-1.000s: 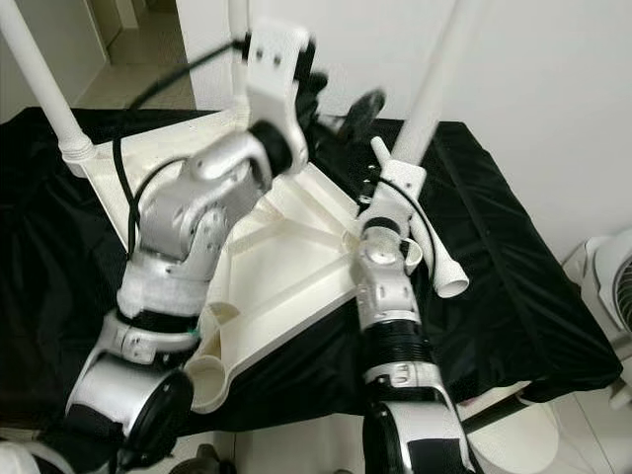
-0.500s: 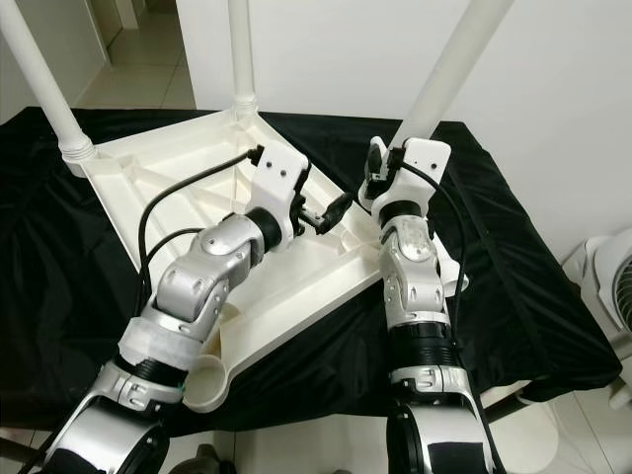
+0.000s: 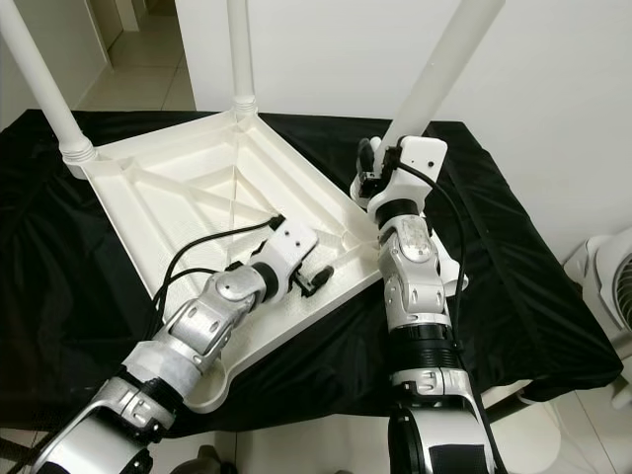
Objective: Building children table
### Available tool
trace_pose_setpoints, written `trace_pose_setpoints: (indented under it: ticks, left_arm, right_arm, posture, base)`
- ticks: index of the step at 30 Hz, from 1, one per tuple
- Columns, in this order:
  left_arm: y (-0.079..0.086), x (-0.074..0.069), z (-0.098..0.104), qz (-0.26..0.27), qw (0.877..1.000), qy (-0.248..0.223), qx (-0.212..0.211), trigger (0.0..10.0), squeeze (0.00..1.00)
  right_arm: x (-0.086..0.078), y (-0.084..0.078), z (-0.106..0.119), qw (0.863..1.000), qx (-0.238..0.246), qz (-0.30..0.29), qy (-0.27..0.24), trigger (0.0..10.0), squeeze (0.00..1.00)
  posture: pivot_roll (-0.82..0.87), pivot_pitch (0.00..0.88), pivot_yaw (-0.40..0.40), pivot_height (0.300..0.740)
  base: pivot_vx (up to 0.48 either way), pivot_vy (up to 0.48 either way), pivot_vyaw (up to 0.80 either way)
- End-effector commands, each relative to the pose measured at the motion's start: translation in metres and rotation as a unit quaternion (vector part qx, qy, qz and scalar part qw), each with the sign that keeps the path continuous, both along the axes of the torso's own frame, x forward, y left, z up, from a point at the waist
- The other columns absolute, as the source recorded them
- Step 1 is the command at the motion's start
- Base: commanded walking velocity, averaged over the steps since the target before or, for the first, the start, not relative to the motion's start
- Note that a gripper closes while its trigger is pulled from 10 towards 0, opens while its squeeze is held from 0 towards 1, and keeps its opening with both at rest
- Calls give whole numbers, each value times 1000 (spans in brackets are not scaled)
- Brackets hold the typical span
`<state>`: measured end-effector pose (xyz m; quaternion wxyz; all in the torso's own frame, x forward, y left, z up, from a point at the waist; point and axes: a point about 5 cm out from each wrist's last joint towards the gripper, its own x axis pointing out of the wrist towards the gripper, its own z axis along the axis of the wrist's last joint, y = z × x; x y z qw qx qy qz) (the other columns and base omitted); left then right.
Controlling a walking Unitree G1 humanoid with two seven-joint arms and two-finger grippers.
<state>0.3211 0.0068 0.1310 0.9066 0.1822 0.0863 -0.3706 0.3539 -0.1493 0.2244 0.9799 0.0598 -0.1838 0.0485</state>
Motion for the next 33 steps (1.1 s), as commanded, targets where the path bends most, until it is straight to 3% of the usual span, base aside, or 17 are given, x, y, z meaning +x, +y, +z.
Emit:
trace_pose_setpoints:
  ticks: [1, 16, 17, 18, 20, 23, 24, 28, 29, 33]
  left_arm:
    - [0, 0, -12, 3, 1000, 16, 20, 10000, 0]
    - [-8, 13, -7, 6, 999, 17, 42, 9765, 0]
    - [-10, 14, -6, 3, 999, 17, 44, 9255, 0]
    - [-13, 15, -4, 0, 999, 16, 45, 6980, 0]
    - [-17, 16, -2, -6, 999, 15, 45, 3608, 0]
    - [-18, 16, -1, -9, 999, 15, 45, 3608, 0]
    - [-23, 17, 0, -17, 998, 15, 50, 1490, 0]
    - [-27, 17, 1, -23, 998, 15, 53, 1922, 0]
    - [-29, 17, 1, -25, 998, 15, 53, 0, 0]
    - [-31, 18, 1, -33, 998, 14, 55, 0, 0]
  right_arm:
    - [-1, -2, 4, 1000, -2, 2, -15, 10000, 0]
    - [-1, 0, 4, 1000, -5, 4, -16, 10000, 0]
    - [-1, 1, 3, 1000, -5, 4, -16, 10000, 0]
    - [-2, 1, 3, 1000, -5, 3, -15, 10000, 0]
    - [-2, 0, 2, 1000, -6, 2, -15, 10000, 0]
    - [-2, 0, 2, 1000, -6, 1, -14, 10000, 0]
    - [-2, -1, 1, 1000, -7, -1, -14, 10000, 0]
    - [-2, -1, 1, 1000, -8, -2, -14, 10000, 0]
    - [-2, -1, 1, 1000, -8, -3, -14, 10000, 0]
    - [-2, -2, 1, 1000, -10, -6, -14, 10000, 0]
  posture:
    - [75, 0, 1, 740]
    - [75, 0, 11, 740]
    - [74, 0, 14, 740]
    - [74, 0, 14, 740]
    - [73, 0, 16, 740]
    - [73, 0, 16, 740]
    - [68, 0, 21, 740]
    - [65, 0, 24, 740]
    - [62, 0, 25, 740]
    - [57, 0, 27, 740]
  base:
    - [0, 0, 0]
    - [0, 0, 0]
    - [0, 0, 0]
    - [0, 0, 0]
    - [0, 0, 0]
    - [0, 0, 0]
    - [0, 0, 0]
    - [0, 0, 0]
    - [0, 0, 0]
    - [0, 0, 0]
